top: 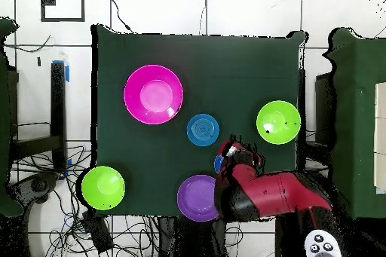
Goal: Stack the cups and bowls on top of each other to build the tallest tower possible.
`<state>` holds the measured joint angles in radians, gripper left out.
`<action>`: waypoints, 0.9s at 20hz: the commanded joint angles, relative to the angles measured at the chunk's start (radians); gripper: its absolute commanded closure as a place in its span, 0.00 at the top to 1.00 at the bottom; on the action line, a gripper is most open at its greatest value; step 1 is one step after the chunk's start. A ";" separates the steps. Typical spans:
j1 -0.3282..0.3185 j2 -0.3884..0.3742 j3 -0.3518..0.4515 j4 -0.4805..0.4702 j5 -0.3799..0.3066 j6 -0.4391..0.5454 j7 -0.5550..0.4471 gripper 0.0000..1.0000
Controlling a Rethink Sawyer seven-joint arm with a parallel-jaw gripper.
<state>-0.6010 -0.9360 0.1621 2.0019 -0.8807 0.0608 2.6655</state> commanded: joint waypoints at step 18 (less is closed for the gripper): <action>-0.447 0.226 0.560 0.084 -0.310 0.181 -0.499 1.00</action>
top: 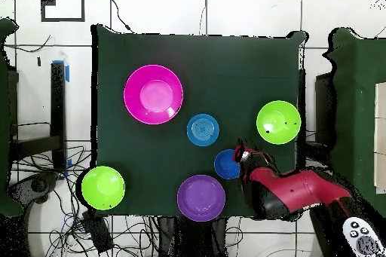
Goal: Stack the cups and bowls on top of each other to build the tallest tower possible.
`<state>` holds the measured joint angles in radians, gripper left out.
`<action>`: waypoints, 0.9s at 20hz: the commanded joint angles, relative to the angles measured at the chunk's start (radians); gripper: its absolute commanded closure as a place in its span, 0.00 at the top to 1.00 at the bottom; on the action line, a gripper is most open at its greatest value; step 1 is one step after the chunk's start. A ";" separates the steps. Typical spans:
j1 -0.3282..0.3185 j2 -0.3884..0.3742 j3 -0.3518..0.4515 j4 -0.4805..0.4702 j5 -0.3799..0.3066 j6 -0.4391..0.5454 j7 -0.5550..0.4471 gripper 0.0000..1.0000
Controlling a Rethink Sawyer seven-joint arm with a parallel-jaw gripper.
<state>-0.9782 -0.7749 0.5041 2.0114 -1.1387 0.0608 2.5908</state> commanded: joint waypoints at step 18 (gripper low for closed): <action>0.424 -0.001 -0.284 0.091 0.031 -0.096 0.028 1.00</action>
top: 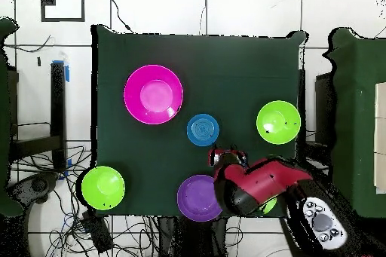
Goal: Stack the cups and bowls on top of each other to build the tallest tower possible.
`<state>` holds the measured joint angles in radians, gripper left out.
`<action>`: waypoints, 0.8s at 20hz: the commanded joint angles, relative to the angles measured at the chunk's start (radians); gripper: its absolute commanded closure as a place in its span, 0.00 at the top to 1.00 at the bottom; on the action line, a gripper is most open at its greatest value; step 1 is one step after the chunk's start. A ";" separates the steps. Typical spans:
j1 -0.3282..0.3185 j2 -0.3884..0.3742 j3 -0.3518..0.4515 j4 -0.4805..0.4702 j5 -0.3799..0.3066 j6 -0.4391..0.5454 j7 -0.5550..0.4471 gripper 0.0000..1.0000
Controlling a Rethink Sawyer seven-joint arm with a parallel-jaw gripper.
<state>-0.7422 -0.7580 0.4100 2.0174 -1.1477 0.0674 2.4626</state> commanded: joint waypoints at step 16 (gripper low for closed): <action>0.300 -0.034 -0.345 0.213 0.401 -0.038 0.182 1.00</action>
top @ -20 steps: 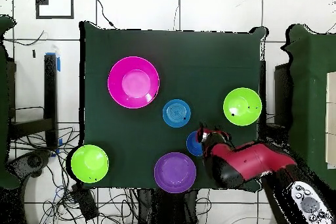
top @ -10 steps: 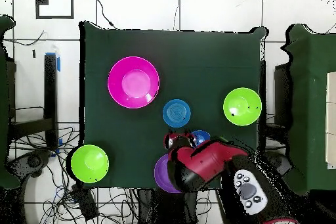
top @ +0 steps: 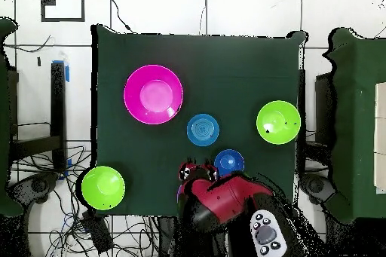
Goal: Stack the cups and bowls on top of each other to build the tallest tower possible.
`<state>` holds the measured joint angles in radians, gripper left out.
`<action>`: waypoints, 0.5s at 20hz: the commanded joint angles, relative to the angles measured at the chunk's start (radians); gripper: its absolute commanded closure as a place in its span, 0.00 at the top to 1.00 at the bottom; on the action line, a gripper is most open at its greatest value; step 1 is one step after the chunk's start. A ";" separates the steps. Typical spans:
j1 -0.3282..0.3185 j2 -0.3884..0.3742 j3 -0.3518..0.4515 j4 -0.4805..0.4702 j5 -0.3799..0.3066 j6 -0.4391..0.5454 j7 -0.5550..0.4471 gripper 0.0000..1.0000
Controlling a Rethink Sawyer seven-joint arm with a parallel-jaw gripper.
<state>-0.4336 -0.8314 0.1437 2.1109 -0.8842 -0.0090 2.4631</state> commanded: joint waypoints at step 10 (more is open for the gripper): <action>0.026 0.151 -0.161 0.124 0.240 -0.060 0.168 1.00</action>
<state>-0.4321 -0.8060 -0.0011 2.1648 -0.7222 -0.0095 2.4631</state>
